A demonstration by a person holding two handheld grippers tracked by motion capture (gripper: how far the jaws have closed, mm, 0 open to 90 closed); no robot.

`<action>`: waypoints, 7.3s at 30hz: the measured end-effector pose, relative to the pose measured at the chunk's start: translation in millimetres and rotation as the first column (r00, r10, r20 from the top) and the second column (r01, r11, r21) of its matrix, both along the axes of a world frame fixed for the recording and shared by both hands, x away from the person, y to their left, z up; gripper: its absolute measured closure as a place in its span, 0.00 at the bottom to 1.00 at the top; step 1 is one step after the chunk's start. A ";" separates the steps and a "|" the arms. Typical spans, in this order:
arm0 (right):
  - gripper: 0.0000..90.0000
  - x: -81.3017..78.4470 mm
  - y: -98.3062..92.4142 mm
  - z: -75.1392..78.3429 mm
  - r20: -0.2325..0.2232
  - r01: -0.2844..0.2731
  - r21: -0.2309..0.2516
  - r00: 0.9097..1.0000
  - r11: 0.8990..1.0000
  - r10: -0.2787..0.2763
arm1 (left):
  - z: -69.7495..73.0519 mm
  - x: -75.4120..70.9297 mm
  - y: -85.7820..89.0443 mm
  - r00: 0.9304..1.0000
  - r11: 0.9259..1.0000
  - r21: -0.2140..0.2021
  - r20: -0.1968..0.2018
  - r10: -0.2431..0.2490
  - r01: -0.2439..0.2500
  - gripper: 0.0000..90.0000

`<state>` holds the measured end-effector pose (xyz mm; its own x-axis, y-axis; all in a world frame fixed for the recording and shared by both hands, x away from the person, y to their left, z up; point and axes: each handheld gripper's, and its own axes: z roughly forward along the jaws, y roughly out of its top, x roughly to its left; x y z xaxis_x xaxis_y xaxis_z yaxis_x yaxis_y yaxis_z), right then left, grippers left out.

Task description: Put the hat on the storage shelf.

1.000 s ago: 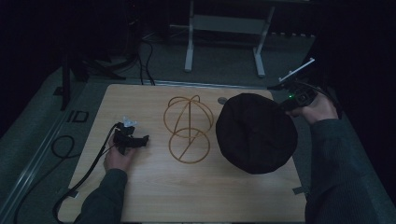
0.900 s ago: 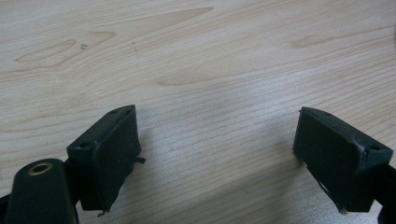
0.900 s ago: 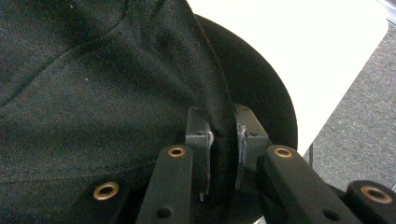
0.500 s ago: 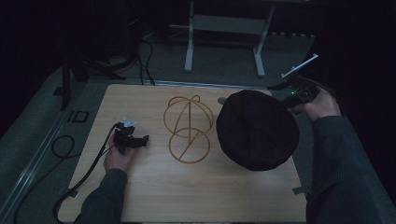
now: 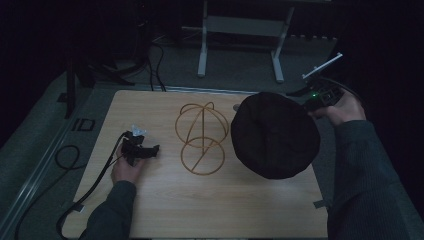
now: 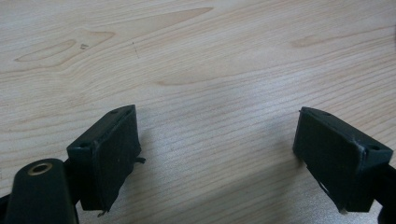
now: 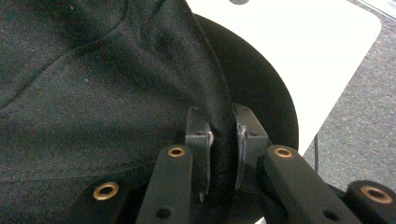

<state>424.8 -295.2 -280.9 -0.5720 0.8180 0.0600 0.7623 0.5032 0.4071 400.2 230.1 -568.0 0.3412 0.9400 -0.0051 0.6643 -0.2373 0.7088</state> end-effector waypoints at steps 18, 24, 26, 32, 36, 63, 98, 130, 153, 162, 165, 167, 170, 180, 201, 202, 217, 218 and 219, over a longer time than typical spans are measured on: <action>0.88 3.5 8.4 12.7 0.005 0.005 0.001 1.000 1.000 -0.005 | 0.0 0.0 0.0 1.000 1.000 0.000 0.000 0.000 0.000 0.16; 0.88 5.9 10.6 13.7 0.008 0.006 0.005 1.000 1.000 -0.006 | 0.0 0.0 0.0 1.000 1.000 0.000 0.000 0.000 0.000 0.16; 0.88 6.2 11.9 14.7 0.004 0.009 0.007 1.000 1.000 -0.009 | 0.0 0.0 0.0 1.000 1.000 0.000 0.000 0.000 0.000 0.16; 0.88 8.3 15.9 18.4 0.007 0.007 0.000 1.000 1.000 -0.007 | 0.0 0.0 0.0 1.000 1.000 0.000 0.000 0.000 0.000 0.16; 0.88 9.0 18.2 21.2 0.011 0.004 0.002 1.000 1.000 -0.004 | 0.0 0.0 0.0 1.000 1.000 0.000 0.000 0.000 0.000 0.16; 0.88 16.4 32.3 32.1 0.008 0.005 -0.014 1.000 1.000 -0.005 | 0.0 0.1 0.0 1.000 1.000 -0.001 0.000 0.000 0.000 0.16; 0.88 23.3 63.1 38.6 0.023 -0.019 0.011 1.000 1.000 0.019 | 0.0 0.3 0.1 1.000 1.000 0.000 0.000 0.001 -0.001 0.16; 0.88 25.8 97.2 48.0 0.032 -0.061 0.024 0.998 0.998 0.060 | -0.1 0.6 0.0 1.000 1.000 -0.001 0.001 0.002 -0.002 0.16; 0.88 29.5 126.1 46.8 0.022 -0.096 0.014 0.995 0.995 0.096 | -0.1 0.5 -0.1 1.000 1.000 -0.003 0.001 0.003 -0.003 0.16; 0.88 32.3 139.5 42.6 0.017 -0.106 0.020 0.994 0.994 0.106 | -0.1 0.5 -0.1 1.000 1.000 -0.003 0.001 0.003 -0.003 0.16; 0.88 33.5 143.0 41.8 0.019 -0.108 0.019 0.994 0.994 0.108 | -0.1 0.5 0.0 1.000 1.000 -0.002 0.001 0.003 -0.003 0.16; 0.88 34.4 144.9 41.1 0.018 -0.110 0.025 0.994 0.994 0.109 | -0.1 0.5 0.0 1.000 1.000 -0.003 0.001 0.003 -0.003 0.16; 0.88 36.5 147.6 39.9 0.018 -0.111 0.026 0.994 0.993 0.110 | -0.1 0.5 -0.1 1.000 1.000 -0.003 0.001 0.003 -0.003 0.16; 0.88 44.0 158.3 31.7 0.021 -0.104 0.021 0.994 0.994 0.104 | -0.1 0.4 0.0 1.000 1.000 -0.001 0.001 0.002 -0.002 0.16; 0.87 61.4 189.1 0.2 -0.031 -0.111 0.035 0.993 0.993 0.112 | 0.0 0.2 0.0 1.000 1.000 -0.001 0.000 0.003 -0.003 0.16; 0.87 61.8 190.0 -0.8 -0.031 -0.107 0.036 0.994 0.994 0.108 | 0.1 0.2 0.1 1.000 1.000 0.000 0.000 0.002 -0.002 0.16; 0.86 67.4 195.8 -21.5 -0.046 -0.098 0.040 0.994 0.994 0.100 | -0.1 0.2 -0.1 1.000 1.000 -0.003 0.001 0.004 -0.004 0.16; 0.86 67.5 196.1 -22.5 -0.045 -0.098 0.040 0.994 0.994 0.100 | -0.1 0.2 -0.1 1.000 1.000 -0.003 0.001 0.004 -0.004 0.16; 0.86 67.8 196.5 -23.1 -0.045 -0.097 0.038 0.994 0.995 0.099 | -0.1 0.2 -0.2 1.000 1.000 -0.004 0.001 0.004 -0.004 0.16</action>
<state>492.5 -98.7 -304.1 -0.6451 0.7551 0.1168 0.7287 0.5620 0.3913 400.5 229.9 -568.1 0.3370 0.9415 -0.0086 0.6648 -0.2315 0.7103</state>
